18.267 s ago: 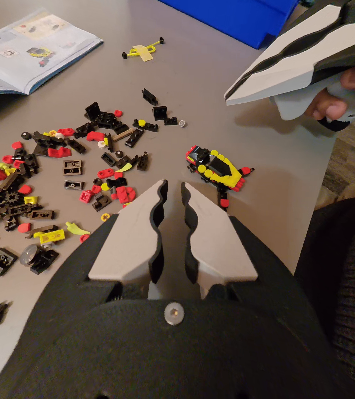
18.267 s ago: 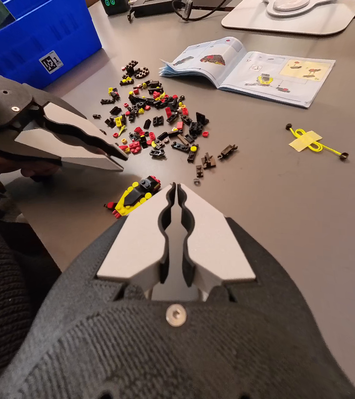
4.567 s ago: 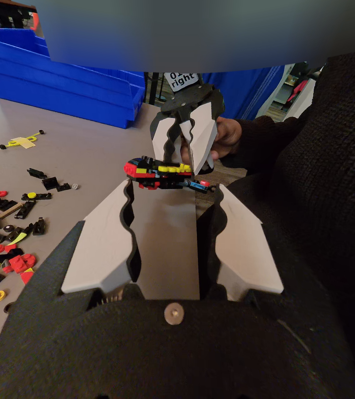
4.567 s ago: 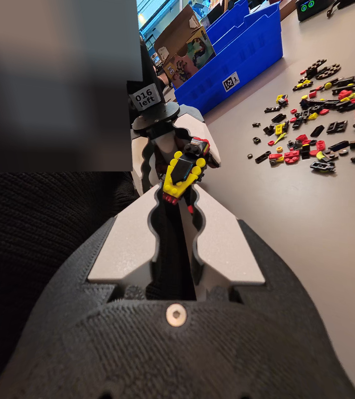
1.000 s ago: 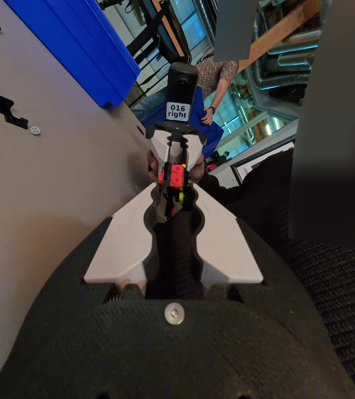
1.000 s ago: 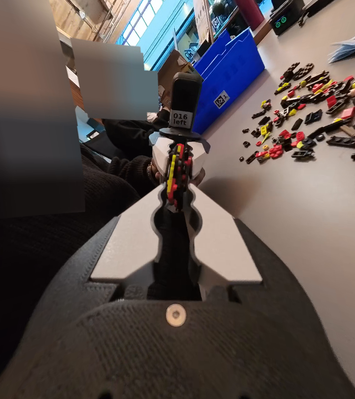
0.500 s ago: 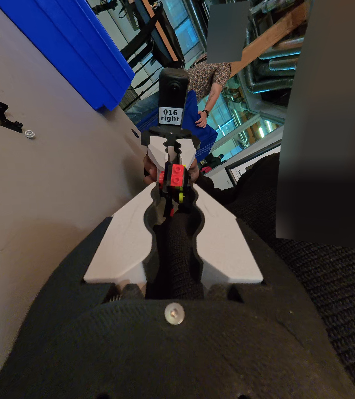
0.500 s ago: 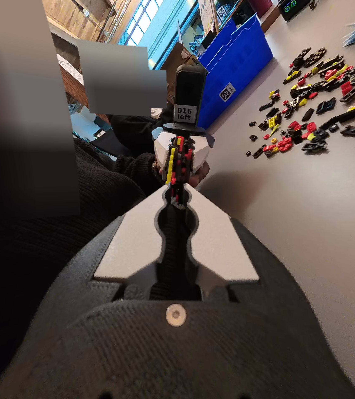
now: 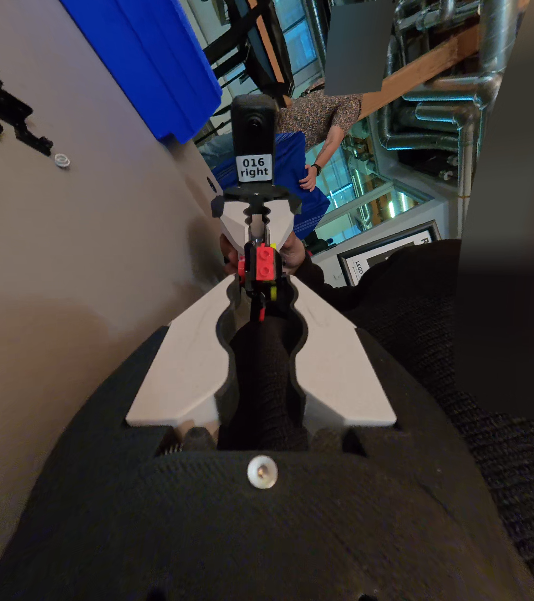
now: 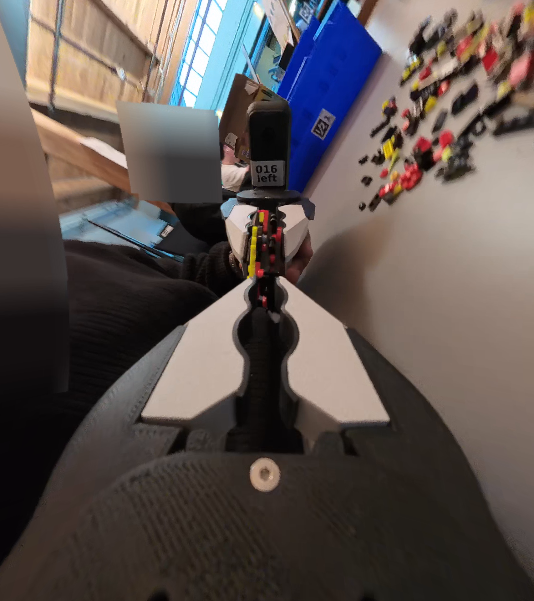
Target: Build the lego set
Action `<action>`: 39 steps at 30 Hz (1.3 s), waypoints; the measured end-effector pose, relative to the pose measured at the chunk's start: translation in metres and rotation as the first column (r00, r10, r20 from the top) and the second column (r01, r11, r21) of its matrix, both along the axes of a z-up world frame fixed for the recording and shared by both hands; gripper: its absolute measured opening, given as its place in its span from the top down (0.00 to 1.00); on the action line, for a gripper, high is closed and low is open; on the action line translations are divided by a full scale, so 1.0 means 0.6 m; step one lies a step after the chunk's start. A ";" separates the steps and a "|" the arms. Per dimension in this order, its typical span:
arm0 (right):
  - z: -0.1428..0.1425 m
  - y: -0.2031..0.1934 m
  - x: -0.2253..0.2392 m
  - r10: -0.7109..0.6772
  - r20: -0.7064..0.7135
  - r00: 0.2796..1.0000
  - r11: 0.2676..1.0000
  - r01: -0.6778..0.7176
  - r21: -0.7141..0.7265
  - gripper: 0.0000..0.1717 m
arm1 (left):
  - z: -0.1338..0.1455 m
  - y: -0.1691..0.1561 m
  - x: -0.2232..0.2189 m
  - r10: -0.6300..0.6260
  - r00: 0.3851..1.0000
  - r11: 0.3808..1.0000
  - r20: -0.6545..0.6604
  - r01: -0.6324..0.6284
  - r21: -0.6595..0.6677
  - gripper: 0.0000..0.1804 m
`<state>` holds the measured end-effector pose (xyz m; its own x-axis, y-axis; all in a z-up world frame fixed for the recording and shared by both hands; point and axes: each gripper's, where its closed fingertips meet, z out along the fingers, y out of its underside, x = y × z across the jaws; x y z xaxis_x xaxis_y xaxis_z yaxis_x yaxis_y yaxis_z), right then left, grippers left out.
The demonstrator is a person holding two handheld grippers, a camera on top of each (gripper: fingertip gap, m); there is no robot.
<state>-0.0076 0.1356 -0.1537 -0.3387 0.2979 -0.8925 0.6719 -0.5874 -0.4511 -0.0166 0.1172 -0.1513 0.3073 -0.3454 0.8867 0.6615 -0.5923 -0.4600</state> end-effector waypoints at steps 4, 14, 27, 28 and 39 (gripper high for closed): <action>-0.014 0.004 -0.003 0.002 0.101 0.995 0.991 0.011 -0.132 0.96 | -0.012 -0.001 0.002 -0.018 1.000 0.999 0.021 0.019 -0.049 0.87; -0.020 0.011 -0.011 0.003 0.152 0.988 0.971 0.033 -0.237 0.90 | -0.030 0.000 -0.008 0.004 0.987 0.987 0.158 0.021 -0.162 0.87; -0.012 0.026 -0.010 -0.047 0.081 0.996 0.992 0.056 -0.114 0.90 | -0.020 0.004 -0.045 0.101 0.924 0.983 0.369 -0.035 -0.180 0.88; -0.013 0.025 -0.010 -0.047 0.079 0.996 0.994 0.054 -0.096 0.90 | -0.020 0.004 -0.047 0.106 0.921 0.982 0.375 -0.039 -0.182 0.88; -0.020 0.015 -0.010 -0.035 0.069 0.997 0.999 0.037 -0.026 0.91 | -0.022 0.004 -0.050 0.114 0.915 0.981 0.387 -0.043 -0.187 0.88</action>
<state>-0.0134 0.1447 -0.1655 -0.2662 0.2846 -0.9209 0.6785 -0.6233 -0.3887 -0.0468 0.1194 -0.1645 -0.0601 -0.1672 0.9841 0.8153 -0.5771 -0.0483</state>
